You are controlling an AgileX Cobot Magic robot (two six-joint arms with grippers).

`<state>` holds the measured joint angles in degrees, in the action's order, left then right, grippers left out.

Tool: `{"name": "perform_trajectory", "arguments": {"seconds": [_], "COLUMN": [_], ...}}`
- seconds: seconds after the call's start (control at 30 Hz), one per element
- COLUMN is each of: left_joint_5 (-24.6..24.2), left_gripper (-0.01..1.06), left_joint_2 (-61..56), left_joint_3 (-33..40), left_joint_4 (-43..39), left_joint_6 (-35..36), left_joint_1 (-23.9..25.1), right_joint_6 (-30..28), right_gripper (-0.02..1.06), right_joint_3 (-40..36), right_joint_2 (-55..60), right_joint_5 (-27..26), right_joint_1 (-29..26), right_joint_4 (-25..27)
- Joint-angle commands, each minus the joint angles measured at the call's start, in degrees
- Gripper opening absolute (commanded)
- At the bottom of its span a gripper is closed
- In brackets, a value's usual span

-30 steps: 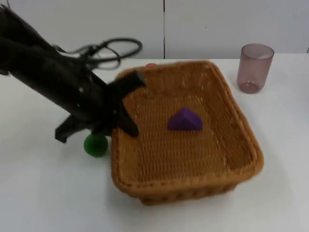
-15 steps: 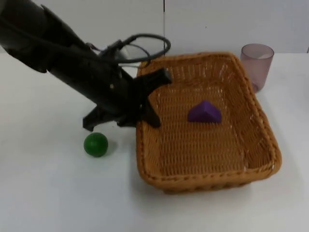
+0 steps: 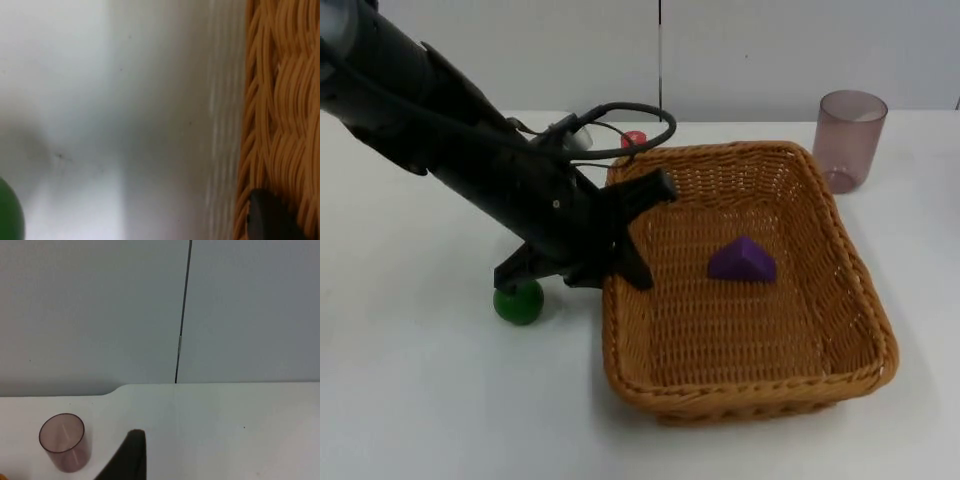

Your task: Pick up the basket with the left hand and place the triangular block into the basket with the right hand.

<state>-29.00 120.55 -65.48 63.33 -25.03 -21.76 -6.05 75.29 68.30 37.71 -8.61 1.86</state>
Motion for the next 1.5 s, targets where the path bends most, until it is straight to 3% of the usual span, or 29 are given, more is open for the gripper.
{"name": "perform_trajectory", "arguments": {"seconds": [0.0, 0.13, 0.43, 0.53, 0.57, 0.67, 0.7, 0.73, 1.13, 1.27, 1.37, 1.47], "left_joint_5": [-0.3, -0.4, -0.4, -0.6, -0.6, -0.7, -0.7, -0.7, -2.6, -2.6, -2.7, -3.7], "left_gripper": [0.01, 0.02, 0.24, 0.50, 0.50, 0.93, 0.93, 1.04, 1.05, 1.05, 1.05, 1.05], "left_joint_2": [0.0, 0.4, 0.4, 0.4, 0.4, -0.2, -0.2, -0.6, -6.7, -9.2, -10.8, -12.5], "left_joint_3": [-0.5, -0.5, -0.5, -0.5, -0.5, -0.5, -0.5, -0.5, -0.5, -0.5, -0.5, -0.5], "left_joint_4": [0.1, -0.3, -3.0, -2.9, -2.9, -3.2, -3.2, -3.2, -5.9, -14.5, -25.8, -42.4], "left_joint_6": [0.0, 0.4, 2.4, 2.1, 2.1, 2.0, 2.0, 2.0, 4.4, 10.1, 17.3, 28.8], "left_joint_1": [-0.3, -0.3, -0.5, -1.1, -1.1, -2.3, -2.3, -2.8, -3.5, -3.2, -2.8, -2.8], "right_joint_6": [-1.0, -1.1, -1.1, -1.1, -1.1, -1.1, -1.1, -1.1, -1.1, -1.1, -1.1, -1.1], "right_gripper": [1.05, 1.05, 1.05, 1.05, 1.05, 1.05, 1.05, 1.05, 1.05, 1.05, 1.05, 1.05], "right_joint_3": [0.5, 0.5, 0.5, 0.5, 0.5, 0.5, 0.5, 0.5, 0.5, 0.5, 0.5, 0.5], "right_joint_2": [-0.6, -0.6, -0.6, -0.6, -0.6, -0.6, -0.6, -0.6, -0.6, -0.6, -0.6, -0.6], "right_joint_5": [-1.0, -1.0, -1.1, -1.1, -1.1, -1.1, -1.1, -1.1, -0.8, -0.3, -0.2, -0.2], "right_joint_1": [-0.2, -0.2, -0.2, -0.2, -0.2, -0.2, -0.2, -0.2, -0.2, -0.2, -0.2, -0.2], "right_joint_4": [-0.2, -0.2, -0.2, -0.2, -0.2, -0.2, -0.2, -0.2, 0.0, 0.0, -0.2, 0.0]}}
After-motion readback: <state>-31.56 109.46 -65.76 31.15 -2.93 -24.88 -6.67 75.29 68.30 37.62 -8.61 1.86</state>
